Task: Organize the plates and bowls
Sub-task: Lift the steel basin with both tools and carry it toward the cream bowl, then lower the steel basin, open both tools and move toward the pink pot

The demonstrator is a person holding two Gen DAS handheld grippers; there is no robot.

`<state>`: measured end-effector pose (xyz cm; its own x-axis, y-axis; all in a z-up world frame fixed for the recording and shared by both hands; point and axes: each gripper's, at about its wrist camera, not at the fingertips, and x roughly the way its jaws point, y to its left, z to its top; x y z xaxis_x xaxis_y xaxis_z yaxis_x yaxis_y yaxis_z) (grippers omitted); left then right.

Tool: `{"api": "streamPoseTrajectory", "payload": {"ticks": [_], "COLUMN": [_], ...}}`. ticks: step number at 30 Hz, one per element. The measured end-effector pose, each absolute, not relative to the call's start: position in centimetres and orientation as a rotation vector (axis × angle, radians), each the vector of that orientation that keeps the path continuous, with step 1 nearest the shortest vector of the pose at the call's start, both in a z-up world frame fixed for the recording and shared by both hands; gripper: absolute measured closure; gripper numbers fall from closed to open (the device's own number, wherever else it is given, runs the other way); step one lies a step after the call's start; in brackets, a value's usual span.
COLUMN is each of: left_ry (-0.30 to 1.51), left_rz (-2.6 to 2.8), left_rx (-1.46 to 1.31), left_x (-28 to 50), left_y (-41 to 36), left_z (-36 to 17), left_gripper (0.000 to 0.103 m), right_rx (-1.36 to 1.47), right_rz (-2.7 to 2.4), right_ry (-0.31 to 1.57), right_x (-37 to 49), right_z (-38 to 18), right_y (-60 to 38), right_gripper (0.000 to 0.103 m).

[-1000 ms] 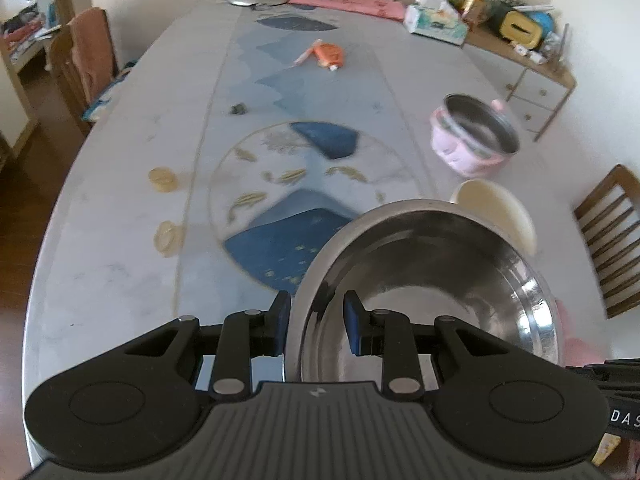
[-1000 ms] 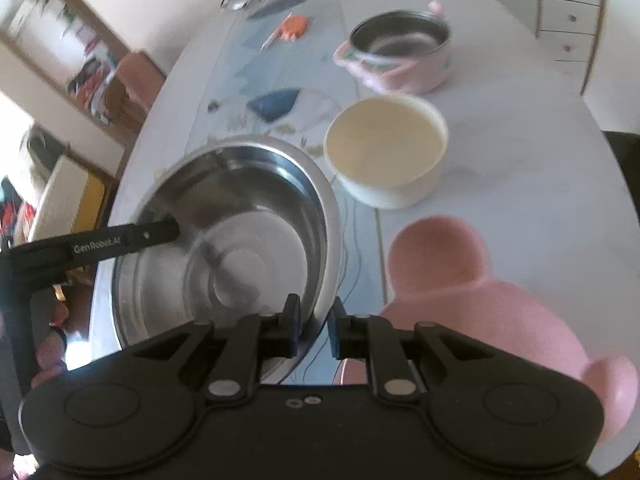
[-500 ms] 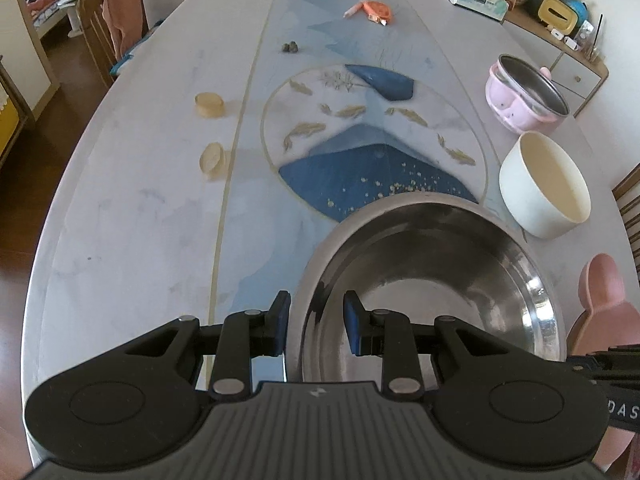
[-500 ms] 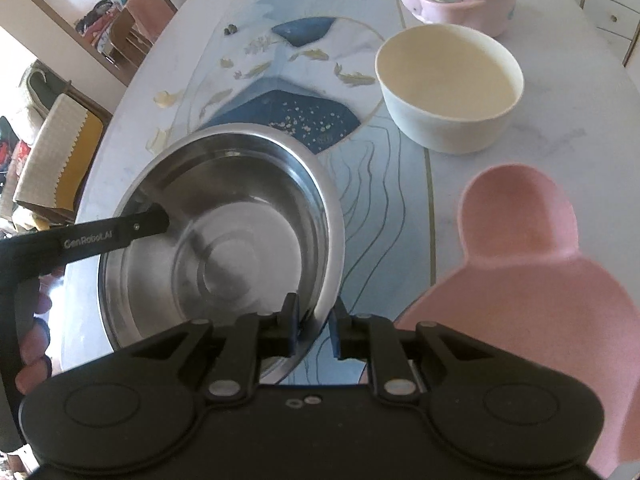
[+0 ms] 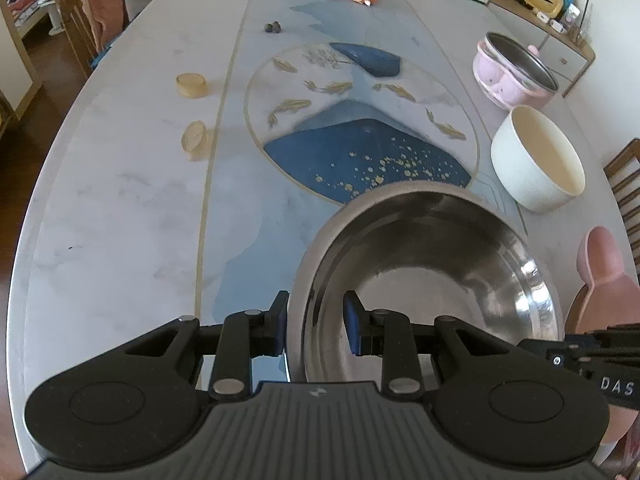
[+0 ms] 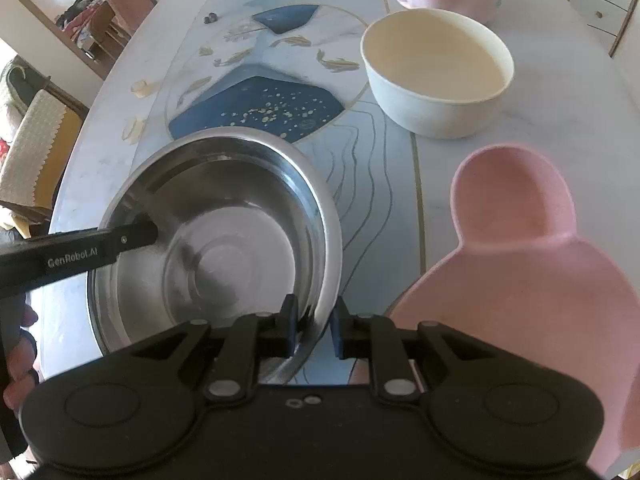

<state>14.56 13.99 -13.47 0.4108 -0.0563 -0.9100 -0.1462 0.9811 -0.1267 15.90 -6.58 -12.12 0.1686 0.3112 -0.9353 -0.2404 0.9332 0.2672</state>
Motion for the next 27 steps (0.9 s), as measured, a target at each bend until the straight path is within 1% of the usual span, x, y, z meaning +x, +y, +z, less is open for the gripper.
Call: {"api": "streamPoseTrajectory", "payload": {"ticks": [14,16,17,18,19,20,21,22,27], "left_ry": [1.159,1.157,1.154,1.147,1.136,1.124,1.112,1.099,1.06], "left_rz": [-0.013,-0.018,-0.017,-0.02,-0.024,-0.023,-0.018,-0.02,-0.047], "left_rx": [-0.208,-0.204,-0.199,-0.195,-0.191,-0.185,-0.181,-0.178,-0.15], "left_x": [14.7,14.7,14.6,14.6,14.5,14.3,14.2,14.2,14.1], "left_y": [14.5,14.7,14.7,14.8,14.9,15.0,15.0,15.1,14.9], "left_z": [-13.4,-13.1,-12.9,-12.6,-12.3,-11.8,-11.4,-11.0,-8.9], "left_gripper": [0.075,0.074,0.073,0.069,0.062,0.057,0.048,0.046,0.046], "right_rx": [0.083,0.091,0.094,0.096,0.1,0.104,0.109,0.118,0.133], "right_rz": [0.352,0.354,0.355,0.356,0.361,0.365,0.367,0.371,0.383], "right_ry": [1.337,1.33,1.324,1.318,1.312,1.305,1.297,1.289,1.246], "right_x": [16.0,16.0,16.0,15.9,15.9,15.9,15.9,15.9,15.9], "right_z": [-11.0,-10.5,-10.1,-9.9,-9.5,-9.1,-8.7,-8.2,-6.1], "right_y": [-6.9,-7.1,-7.3,-7.4,-7.5,-7.7,-7.9,-8.1,-9.0], "right_gripper": [0.076,0.076,0.075,0.075,0.074,0.074,0.073,0.073,0.069]}}
